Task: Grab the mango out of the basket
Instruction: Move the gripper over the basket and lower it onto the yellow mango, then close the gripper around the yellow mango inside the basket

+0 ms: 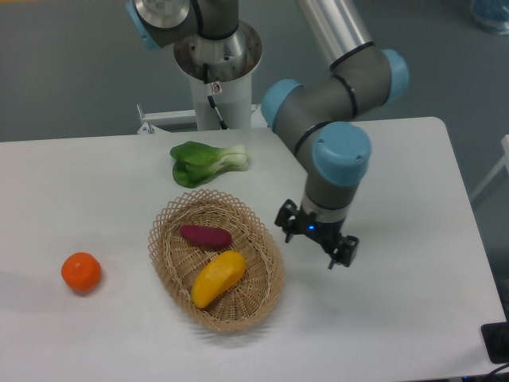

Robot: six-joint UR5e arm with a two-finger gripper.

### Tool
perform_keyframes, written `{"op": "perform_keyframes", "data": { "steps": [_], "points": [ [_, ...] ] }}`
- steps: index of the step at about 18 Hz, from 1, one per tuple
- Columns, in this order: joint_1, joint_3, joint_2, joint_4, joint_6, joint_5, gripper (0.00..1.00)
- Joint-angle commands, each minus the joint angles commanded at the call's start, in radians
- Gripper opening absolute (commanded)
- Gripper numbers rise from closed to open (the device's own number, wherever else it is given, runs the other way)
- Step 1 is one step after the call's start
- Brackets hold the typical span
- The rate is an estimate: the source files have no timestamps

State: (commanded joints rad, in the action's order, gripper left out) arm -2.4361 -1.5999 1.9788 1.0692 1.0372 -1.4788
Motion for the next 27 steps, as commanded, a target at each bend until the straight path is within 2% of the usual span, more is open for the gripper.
{"op": "perform_keyframes", "data": {
  "steps": [8, 12, 15, 27],
  "points": [
    [0.097, 0.017, 0.040, 0.000, -0.101, 0.000, 1.00],
    [0.143, 0.037, 0.084, -0.051, -0.172, -0.002, 1.00],
    [0.176, 0.051, 0.109, -0.052, -0.220, 0.000, 1.00],
    [0.219, 0.075, 0.173, -0.054, -0.292, -0.012, 1.00]
  ]
}}
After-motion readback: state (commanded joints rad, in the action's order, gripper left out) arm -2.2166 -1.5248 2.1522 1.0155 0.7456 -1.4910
